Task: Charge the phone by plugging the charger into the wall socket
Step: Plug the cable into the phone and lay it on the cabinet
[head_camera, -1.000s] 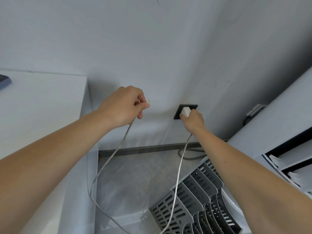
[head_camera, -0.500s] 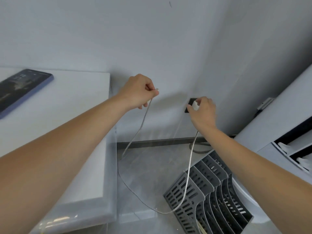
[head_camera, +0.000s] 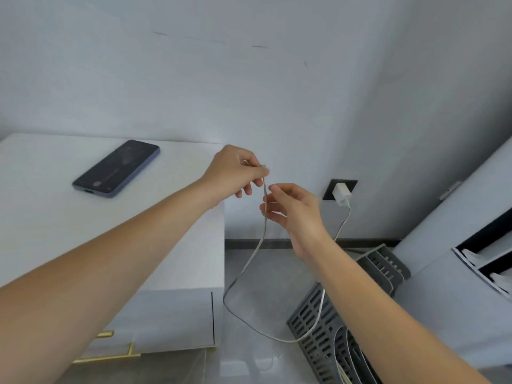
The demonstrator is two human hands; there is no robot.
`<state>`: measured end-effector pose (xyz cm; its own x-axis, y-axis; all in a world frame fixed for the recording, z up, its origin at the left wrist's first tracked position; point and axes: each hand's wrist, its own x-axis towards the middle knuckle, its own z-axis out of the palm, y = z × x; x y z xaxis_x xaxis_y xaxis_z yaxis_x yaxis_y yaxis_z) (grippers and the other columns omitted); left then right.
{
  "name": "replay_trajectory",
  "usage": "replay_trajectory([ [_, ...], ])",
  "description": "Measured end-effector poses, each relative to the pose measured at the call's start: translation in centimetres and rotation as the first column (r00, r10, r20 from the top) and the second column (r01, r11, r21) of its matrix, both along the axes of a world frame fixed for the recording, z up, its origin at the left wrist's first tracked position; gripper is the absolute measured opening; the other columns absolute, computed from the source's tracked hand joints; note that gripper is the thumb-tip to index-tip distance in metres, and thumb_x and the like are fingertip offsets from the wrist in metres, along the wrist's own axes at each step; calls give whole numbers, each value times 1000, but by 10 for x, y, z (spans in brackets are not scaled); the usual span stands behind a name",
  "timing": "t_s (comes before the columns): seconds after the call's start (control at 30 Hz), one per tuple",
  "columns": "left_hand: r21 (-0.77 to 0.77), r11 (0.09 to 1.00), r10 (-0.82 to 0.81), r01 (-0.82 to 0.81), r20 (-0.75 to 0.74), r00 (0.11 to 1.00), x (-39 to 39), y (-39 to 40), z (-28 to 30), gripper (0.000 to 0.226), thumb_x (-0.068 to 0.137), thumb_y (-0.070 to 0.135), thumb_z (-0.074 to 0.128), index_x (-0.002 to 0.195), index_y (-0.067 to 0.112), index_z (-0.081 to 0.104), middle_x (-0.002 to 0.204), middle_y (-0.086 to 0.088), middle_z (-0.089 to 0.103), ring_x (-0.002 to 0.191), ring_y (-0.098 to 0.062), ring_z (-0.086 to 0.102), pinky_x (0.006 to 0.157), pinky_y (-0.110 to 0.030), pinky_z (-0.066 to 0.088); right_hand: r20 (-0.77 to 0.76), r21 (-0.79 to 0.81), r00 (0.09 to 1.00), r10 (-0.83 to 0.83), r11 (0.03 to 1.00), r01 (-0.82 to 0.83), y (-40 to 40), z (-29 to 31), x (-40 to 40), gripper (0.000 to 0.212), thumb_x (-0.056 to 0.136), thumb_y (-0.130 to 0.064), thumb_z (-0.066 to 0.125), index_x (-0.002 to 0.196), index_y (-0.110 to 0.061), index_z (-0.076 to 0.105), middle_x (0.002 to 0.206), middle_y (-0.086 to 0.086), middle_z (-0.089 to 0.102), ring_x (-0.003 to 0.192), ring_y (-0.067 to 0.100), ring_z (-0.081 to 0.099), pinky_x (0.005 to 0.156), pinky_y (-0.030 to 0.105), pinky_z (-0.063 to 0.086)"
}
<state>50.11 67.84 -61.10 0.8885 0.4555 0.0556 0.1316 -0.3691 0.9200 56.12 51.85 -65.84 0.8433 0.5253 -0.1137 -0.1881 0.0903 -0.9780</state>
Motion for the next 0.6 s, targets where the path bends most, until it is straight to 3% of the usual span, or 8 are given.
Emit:
replay_trajectory([
  [0.13,20,999,46,-46,3,999,-24,8,3,20,91,21,76,74,11,72,71,-6,75,49,-16,61,41,-23,42,46,-37,998,33,999,-31,18,7,-22,17,98,-12,68,101,3,75,72,8,60,63,18,58,61,27,55],
  [0.23,32,997,74,-75,7,997,-38,16,4,21,90,24,78,75,10,74,70,-4,74,47,-14,59,40,-22,40,93,-55,994,60,997,-55,30,12,-34,17,97,-11,66,97,3,74,71,7,52,58,14,48,48,25,39],
  [0.3,62,995,79,-78,-5,997,-47,23,7,24,89,31,79,75,12,76,68,-1,74,47,-12,58,40,-19,39,109,-43,991,78,996,-73,36,14,-41,17,97,-9,65,95,7,71,72,8,46,56,14,40,46,25,29],
  [0.4,176,971,162,-161,8,987,-64,42,11,37,92,43,75,74,10,76,64,1,73,47,-7,54,46,-19,42,120,-42,988,102,994,-97,43,16,-49,17,98,-10,67,89,5,69,68,5,47,52,12,38,44,23,27],
  [0.5,423,848,340,-320,29,940,-86,73,10,39,94,48,67,71,17,71,67,4,72,69,-13,64,61,-30,46,174,-84,977,122,991,-108,51,16,-54,17,96,-13,70,83,-1,73,60,-4,52,45,9,39,40,20,29],
  [0.6,702,611,483,-366,36,875,-108,102,7,27,94,48,64,91,22,71,88,4,68,106,-21,56,69,-35,47,252,-138,956,149,983,-117,62,15,-58,17,92,-13,71,76,-9,75,57,-7,53,41,9,40,38,19,30],
])
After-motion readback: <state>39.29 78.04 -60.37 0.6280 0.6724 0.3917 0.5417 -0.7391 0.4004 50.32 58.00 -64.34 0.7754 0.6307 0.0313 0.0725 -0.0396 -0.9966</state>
